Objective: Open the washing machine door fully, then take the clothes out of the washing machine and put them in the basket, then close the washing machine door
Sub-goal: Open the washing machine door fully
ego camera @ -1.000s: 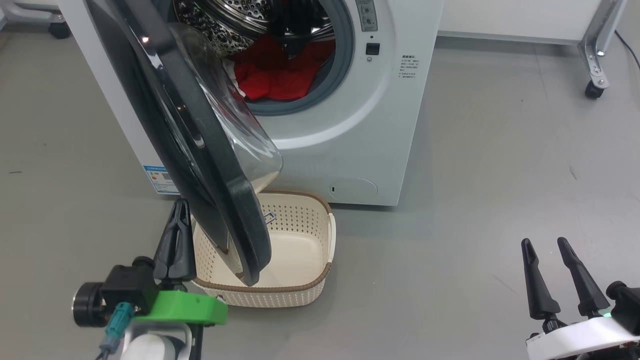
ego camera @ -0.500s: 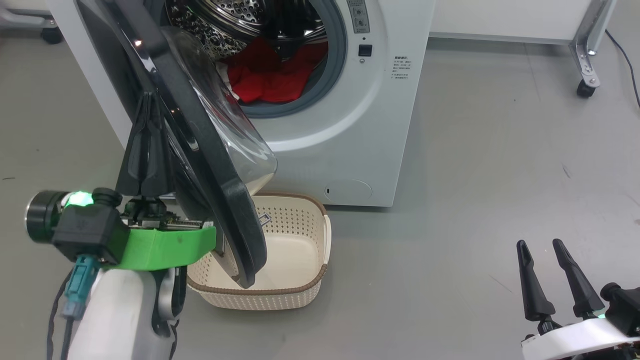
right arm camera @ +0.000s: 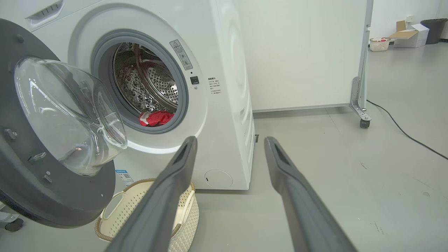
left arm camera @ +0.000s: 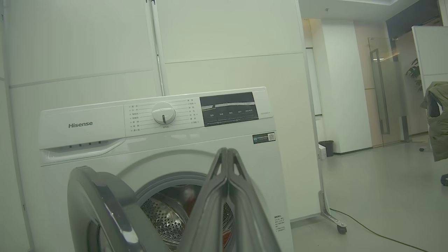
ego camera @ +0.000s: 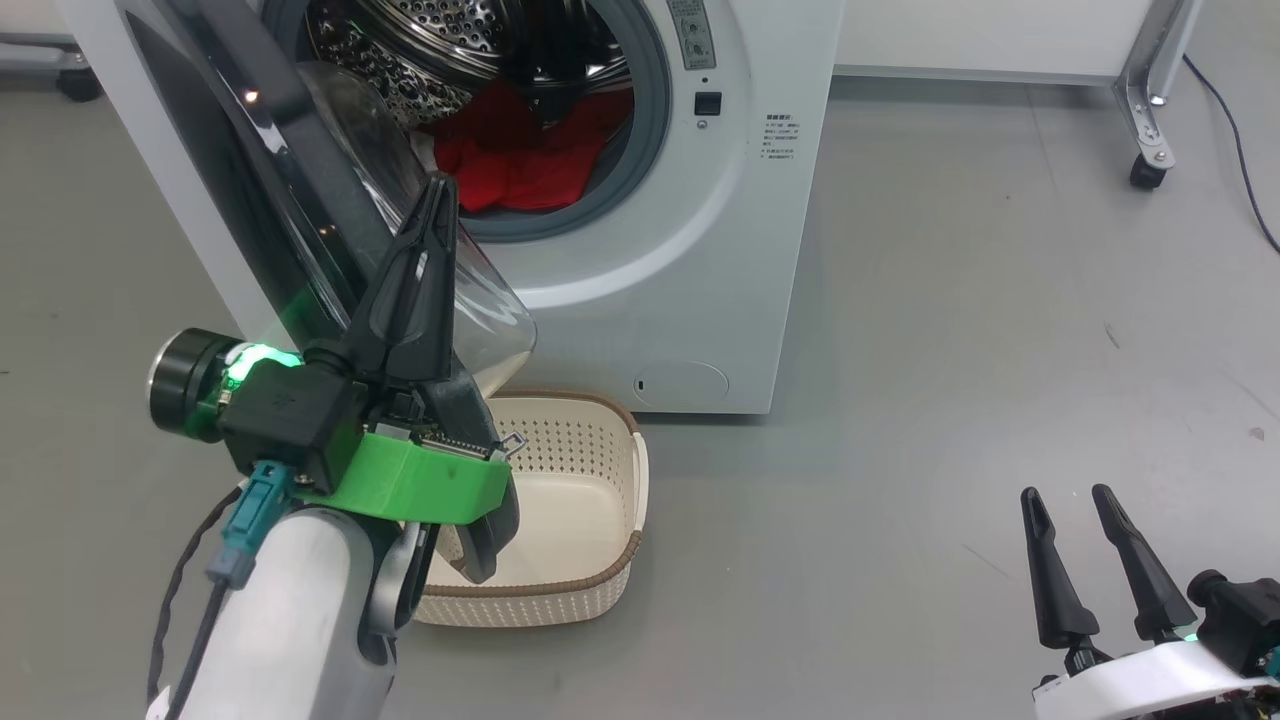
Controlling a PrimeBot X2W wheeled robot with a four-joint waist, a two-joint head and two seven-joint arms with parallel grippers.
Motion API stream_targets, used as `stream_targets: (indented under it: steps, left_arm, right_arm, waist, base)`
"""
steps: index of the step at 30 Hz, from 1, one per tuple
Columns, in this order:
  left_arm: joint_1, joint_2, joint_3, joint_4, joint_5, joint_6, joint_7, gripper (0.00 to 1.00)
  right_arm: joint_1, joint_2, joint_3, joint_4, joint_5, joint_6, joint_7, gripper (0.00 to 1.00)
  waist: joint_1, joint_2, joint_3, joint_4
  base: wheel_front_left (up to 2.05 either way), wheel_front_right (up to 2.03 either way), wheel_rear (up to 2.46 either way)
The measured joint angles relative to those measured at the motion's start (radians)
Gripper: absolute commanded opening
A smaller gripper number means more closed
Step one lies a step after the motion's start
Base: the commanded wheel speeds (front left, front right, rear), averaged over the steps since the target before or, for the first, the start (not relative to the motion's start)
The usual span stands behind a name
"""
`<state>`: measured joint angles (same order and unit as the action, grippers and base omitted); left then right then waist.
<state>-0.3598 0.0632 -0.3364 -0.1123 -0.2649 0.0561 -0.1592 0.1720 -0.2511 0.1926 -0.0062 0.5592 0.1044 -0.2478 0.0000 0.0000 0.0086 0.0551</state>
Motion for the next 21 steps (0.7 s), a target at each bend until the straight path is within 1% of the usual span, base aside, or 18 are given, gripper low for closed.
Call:
stream_targets:
  steps: [5,10,14,21]
  left_arm:
    - [0.0,-0.006,-0.038,0.014,-0.007,-0.009,0.028,0.0]
    - [0.006,-0.012,-0.093,0.064,-0.023,-0.019,0.067,0.0]
    - [0.044,-0.015,-0.11,0.127,-0.036,-0.01,0.108,0.0]
    - [0.098,-0.015,-0.134,0.216,-0.074,0.001,0.16,0.0]
  right_arm:
    - [0.0,0.002,-0.001,0.002,-0.002,0.0,0.0,1.0]
    - [0.0,0.003,-0.003,0.004,-0.006,0.001,0.0,1.0]
    - [0.0,0.008,-0.003,0.007,-0.007,0.008,0.0,1.0]
    - [0.0,0.013,-0.008,0.012,-0.008,0.008,0.0,1.0]
  waist:
    - [0.0,0.0,0.003,-0.009]
    - [0.0,0.0,0.005,-0.018]
    - [0.0,0.0,0.006,-0.025]
    - [0.0,0.0,0.01,-0.033]
  base:
    - [0.0,0.0,0.0]
    - [0.0,0.0,0.0]
    - [0.0,0.0,0.0]
    - [0.0,0.0,0.0]
